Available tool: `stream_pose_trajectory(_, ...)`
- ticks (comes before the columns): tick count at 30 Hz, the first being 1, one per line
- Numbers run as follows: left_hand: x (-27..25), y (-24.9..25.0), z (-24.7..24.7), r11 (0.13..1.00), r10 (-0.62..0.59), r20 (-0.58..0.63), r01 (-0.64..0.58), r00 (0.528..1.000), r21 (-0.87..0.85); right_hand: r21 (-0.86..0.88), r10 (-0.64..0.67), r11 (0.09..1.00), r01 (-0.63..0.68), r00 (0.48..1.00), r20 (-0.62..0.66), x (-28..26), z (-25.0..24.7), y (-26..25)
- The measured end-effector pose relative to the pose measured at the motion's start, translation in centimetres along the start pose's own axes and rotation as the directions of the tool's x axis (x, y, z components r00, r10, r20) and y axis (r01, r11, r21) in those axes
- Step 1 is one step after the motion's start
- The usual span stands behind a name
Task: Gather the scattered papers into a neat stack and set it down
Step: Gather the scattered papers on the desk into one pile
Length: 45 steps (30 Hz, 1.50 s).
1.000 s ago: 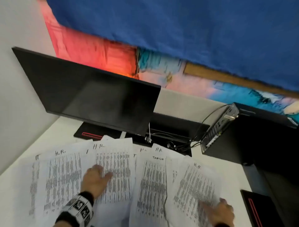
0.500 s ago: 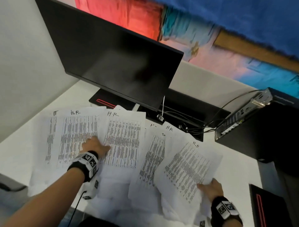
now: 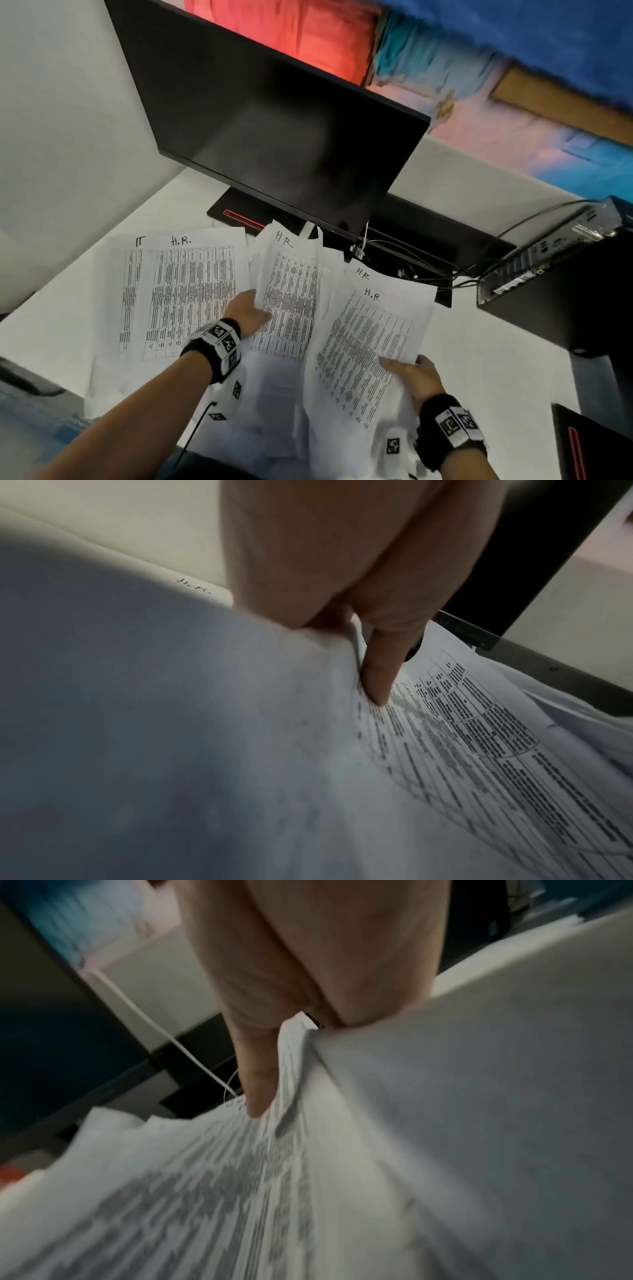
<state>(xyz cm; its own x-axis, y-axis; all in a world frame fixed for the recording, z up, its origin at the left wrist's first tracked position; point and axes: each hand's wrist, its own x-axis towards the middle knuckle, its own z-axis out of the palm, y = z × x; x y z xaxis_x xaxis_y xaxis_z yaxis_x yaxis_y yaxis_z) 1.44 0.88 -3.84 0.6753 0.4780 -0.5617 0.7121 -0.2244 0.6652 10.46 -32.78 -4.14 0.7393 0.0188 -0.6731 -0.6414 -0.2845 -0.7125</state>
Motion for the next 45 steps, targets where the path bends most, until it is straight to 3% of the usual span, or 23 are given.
stream_pose_trajectory(3,-0.2,0.3,-0.6,0.999,0.022,0.020,-0.022,1.000,-0.025,0.051,0.018,0.999,-0.018,1.000,0.004,-1.2,-0.5,-1.3)
stream_pose_trajectory(6,-0.3,0.4,-1.2,0.999,0.043,0.040,-0.043,0.998,-0.020,0.002,-0.096,0.995,0.098,0.978,-0.186,-2.5,-2.3,-2.8)
stream_pose_trajectory(8,-0.4,0.5,-1.5,0.997,0.074,0.055,-0.074,0.996,-0.019,-0.154,-0.302,0.952,0.265,0.899,-0.318,-4.3,-3.2,-4.4)
stream_pose_trajectory(11,-0.4,0.2,-1.7,0.992,0.114,0.059,-0.111,0.992,-0.052,-0.253,-0.571,0.821,0.512,0.749,-0.337,-8.6,-4.2,-7.3)
stream_pose_trajectory(13,-0.7,0.0,-1.7,0.989,0.132,0.047,-0.128,0.990,-0.079,-0.267,-0.668,0.744,0.613,0.664,-0.337,-10.7,-5.5,-8.6)
stream_pose_trajectory(14,-0.9,-0.1,-1.7,0.986,0.138,0.038,-0.134,0.990,-0.099,-0.240,-0.674,0.736,0.633,0.652,-0.348,-11.5,-6.1,-9.2)
stream_pose_trajectory(15,-1.0,-0.1,-1.8,0.984,0.143,0.034,-0.138,0.989,-0.117,-0.205,-0.670,0.737,0.644,0.657,-0.346,-12.4,-6.4,-9.7)
stream_pose_trajectory(17,-1.4,0.3,-1.7,0.978,0.164,0.039,-0.157,0.986,-0.139,-0.109,-0.620,0.776,0.621,0.718,-0.316,-13.2,-6.7,-10.1)
stream_pose_trajectory(21,-2.3,1.8,-0.5,0.964,0.219,0.140,-0.192,0.966,-0.184,-0.056,-0.415,0.909,0.412,0.889,-0.192,-10.9,-3.6,-8.0)
stream_pose_trajectory(23,-2.8,2.6,0.6,0.961,0.259,0.172,-0.236,0.950,-0.143,-0.028,-0.302,0.953,0.301,0.940,-0.159,-8.3,-1.6,-5.6)
stream_pose_trajectory(25,-3.0,3.2,2.1,0.975,0.221,0.097,-0.217,0.970,-0.054,-0.042,-0.204,0.979,0.200,0.967,-0.153,-5.7,-0.2,-3.1)
stream_pose_trajectory(28,-2.7,2.7,3.5,0.987,0.026,-0.150,-0.002,0.988,0.158,-0.084,-0.061,0.995,0.046,0.980,-0.189,-3.5,0.9,0.5)
stream_pose_trajectory(30,-2.8,2.4,3.6,0.989,-0.043,-0.203,0.070,0.978,0.129,-0.027,-0.034,0.999,0.030,0.981,-0.191,-2.9,1.7,1.1)
stream_pose_trajectory(34,-3.1,2.4,3.9,0.999,-0.021,0.054,0.019,0.998,0.037,0.121,0.079,0.990,-0.070,0.994,-0.076,-2.5,2.7,0.5)
stream_pose_trajectory(37,-3.6,3.0,4.0,0.988,0.087,0.252,-0.116,0.964,0.103,0.121,0.080,0.989,-0.082,0.997,0.020,-2.3,3.3,-0.3)
stream_pose_trajectory(40,-4.2,3.2,3.1,0.973,0.221,0.344,-0.229,0.913,-0.016,0.088,0.052,0.995,-0.052,0.999,0.003,-2.4,2.9,-0.8)
stream_pose_trajectory(42,-3.9,2.5,0.8,0.957,0.290,0.262,-0.277,0.920,-0.088,0.105,0.021,0.994,-0.023,1.000,0.017,-2.3,2.5,-0.8)
stream_pose_trajectory(44,-2.8,1.2,-2.6,0.966,0.255,0.008,-0.254,0.967,-0.045,0.116,-0.015,0.993,0.014,1.000,0.006,-2.3,2.1,-0.9)
stream_pose_trajectory(45,-2.1,0.3,-4.7,0.978,0.206,-0.167,-0.206,0.964,0.016,0.119,-0.037,0.992,0.038,0.999,-0.006,-2.4,2.0,-0.9)
